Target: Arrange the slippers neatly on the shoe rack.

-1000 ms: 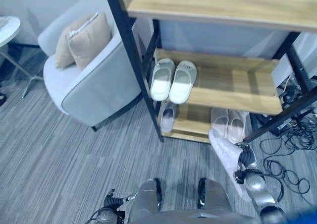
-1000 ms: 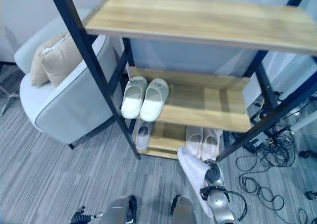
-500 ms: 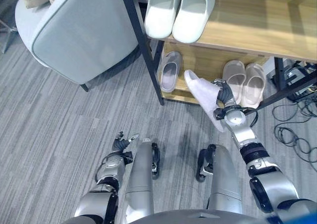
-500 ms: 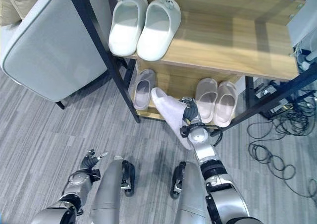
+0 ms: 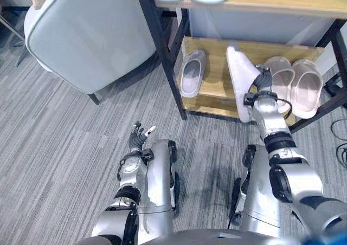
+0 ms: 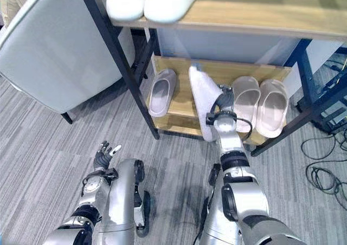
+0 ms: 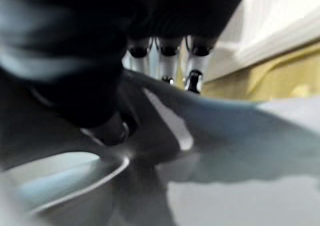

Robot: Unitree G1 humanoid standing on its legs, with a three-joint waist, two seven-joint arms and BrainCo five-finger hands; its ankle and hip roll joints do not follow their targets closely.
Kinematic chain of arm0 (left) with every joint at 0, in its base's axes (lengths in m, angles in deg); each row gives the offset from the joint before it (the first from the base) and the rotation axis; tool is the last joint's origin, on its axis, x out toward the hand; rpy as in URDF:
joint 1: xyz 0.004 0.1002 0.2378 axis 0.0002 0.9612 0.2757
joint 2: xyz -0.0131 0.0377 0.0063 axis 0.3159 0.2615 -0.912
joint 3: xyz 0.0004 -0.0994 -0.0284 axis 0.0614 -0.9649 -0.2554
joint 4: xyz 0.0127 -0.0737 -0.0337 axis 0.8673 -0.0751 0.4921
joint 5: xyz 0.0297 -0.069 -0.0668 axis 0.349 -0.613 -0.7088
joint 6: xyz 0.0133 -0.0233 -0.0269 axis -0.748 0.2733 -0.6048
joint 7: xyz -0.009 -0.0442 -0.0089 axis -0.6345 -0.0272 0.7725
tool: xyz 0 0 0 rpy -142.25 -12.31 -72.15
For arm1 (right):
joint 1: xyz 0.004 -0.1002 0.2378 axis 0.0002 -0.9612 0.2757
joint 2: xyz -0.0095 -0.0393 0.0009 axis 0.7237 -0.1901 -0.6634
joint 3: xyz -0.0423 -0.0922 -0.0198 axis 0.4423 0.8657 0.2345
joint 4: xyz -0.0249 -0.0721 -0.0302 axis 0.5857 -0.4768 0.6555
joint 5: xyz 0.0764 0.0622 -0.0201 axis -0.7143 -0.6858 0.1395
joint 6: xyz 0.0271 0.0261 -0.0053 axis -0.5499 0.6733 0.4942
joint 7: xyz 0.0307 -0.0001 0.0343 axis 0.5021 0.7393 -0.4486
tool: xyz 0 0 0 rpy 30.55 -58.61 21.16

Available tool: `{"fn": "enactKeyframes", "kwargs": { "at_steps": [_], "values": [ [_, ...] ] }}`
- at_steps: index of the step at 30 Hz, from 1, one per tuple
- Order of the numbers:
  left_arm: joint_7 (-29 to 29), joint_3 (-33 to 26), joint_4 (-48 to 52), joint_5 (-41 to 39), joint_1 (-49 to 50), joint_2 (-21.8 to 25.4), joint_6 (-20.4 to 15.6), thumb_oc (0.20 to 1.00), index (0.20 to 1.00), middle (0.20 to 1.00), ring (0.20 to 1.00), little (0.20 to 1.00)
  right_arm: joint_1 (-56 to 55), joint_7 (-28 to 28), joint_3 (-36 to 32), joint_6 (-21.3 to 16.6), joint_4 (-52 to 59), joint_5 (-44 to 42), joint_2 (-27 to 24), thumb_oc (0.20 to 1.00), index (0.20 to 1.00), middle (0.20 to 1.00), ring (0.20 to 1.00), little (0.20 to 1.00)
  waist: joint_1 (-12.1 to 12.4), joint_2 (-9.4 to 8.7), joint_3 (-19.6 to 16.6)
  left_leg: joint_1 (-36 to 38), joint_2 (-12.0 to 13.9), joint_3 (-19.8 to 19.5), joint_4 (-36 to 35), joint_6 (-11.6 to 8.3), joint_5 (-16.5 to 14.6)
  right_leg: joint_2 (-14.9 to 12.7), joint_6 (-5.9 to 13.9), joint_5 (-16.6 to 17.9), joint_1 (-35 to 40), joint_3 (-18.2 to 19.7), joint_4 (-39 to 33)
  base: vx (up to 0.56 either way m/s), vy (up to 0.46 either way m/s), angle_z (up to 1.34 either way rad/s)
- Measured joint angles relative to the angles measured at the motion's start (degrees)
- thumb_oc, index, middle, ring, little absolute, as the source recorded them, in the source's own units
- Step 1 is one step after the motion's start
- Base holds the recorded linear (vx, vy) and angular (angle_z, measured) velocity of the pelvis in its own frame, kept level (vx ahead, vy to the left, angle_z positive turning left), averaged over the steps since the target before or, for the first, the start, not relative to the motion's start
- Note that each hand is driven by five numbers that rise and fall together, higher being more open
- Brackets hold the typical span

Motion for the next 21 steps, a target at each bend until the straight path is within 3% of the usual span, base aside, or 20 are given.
{"fn": "enactKeyframes", "kwargs": {
  "at_steps": [2, 3, 5, 7, 9, 12, 21],
  "values": [
    [0.02, -0.54, -0.20, -0.05, -0.65, 0.06, -0.30, 1.000, 1.000, 1.000, 1.000, 1.000, 4.26, 0.90, 1.17, 0.23, -3.00, -0.89, 0.60, 0.200, 0.200, 0.200, 0.200, 0.200, -0.12, 0.60, 2.73, 1.32, 0.15, -0.28, 2.34, -0.69, -0.81, 0.08, 0.26, -0.57, 1.44, 0.35, 1.92, 0.08, -0.009, -0.06],
    [0.01, -1.33, -0.44, 0.01, -1.91, 0.61, -0.50, 1.000, 1.000, 1.000, 1.000, 1.000, 8.90, 1.57, 1.40, 0.45, -6.03, -1.20, 0.53, 0.200, 0.200, 0.200, 0.200, 0.200, -0.38, 0.79, 4.81, 1.73, 0.20, -0.34, 5.43, 0.11, -2.63, 0.45, 0.83, -1.91, 1.52, 1.79, 5.04, 0.05, -0.008, 0.02],
    [-0.22, -2.02, -0.98, 0.12, -1.92, 2.28, -1.40, 1.000, 1.000, 1.000, 1.000, 1.000, 14.06, 2.43, 1.74, 1.15, -9.61, -1.58, 0.44, 0.200, 0.200, 0.200, 0.200, 0.200, -0.56, 0.27, 7.34, 1.54, -0.05, -0.33, 7.77, -0.27, -3.32, 0.67, 1.53, -2.78, 1.19, 3.05, 7.63, 0.01, 0.000, 0.07],
    [-0.18, -0.88, -7.15, 0.59, 1.07, 3.59, 1.34, 1.000, 1.000, 1.000, 1.000, 1.000, 21.84, 3.65, 2.93, 2.59, -16.54, -2.14, 0.51, 0.200, 0.200, 0.200, 0.200, 0.200, -1.54, -1.23, 10.98, 1.55, -0.17, -0.25, 9.30, -0.24, -3.58, 0.65, 1.58, -3.15, 1.00, 3.73, 9.28, -0.02, 0.014, 0.04],
    [-0.34, -0.19, -7.62, 0.56, 3.35, 3.76, 1.98, 1.000, 1.000, 1.000, 1.000, 1.000, 27.14, 4.82, 3.72, 3.58, -21.55, -2.52, -0.50, 0.200, 0.200, 0.200, 0.200, 0.200, -1.67, -1.59, 13.85, 2.81, -0.17, 0.02, 9.31, -0.33, -3.53, 0.55, 1.58, -3.15, 2.23, 3.89, 9.23, -0.03, 0.033, 0.02],
    [-0.16, 0.81, -7.56, 0.64, 4.38, 3.99, 2.07, 1.000, 1.000, 1.000, 1.000, 1.000, 36.09, 7.56, 5.99, 4.72, -32.40, -4.37, -0.48, 0.200, 0.200, 0.200, 0.200, 0.200, -1.63, -2.08, 14.30, 4.64, -0.16, 0.33, 7.78, -0.02, -3.67, 0.34, 1.51, -3.23, 3.98, 3.65, 7.83, -0.01, 0.011, 0.00],
    [0.18, 0.92, -9.08, 1.27, 7.59, 3.79, 1.14, 1.000, 1.000, 1.000, 1.000, 1.000, 41.30, 13.49, 9.55, 5.02, -49.12, -8.90, -7.54, 0.200, 0.200, 0.200, 0.200, 0.200, -1.58, -2.10, 14.60, 6.90, -0.46, 0.59, 6.44, -0.01, -3.66, 0.04, 1.44, -3.25, 6.41, 3.35, 6.42, -0.02, 0.056, 0.01]
  ]
}}
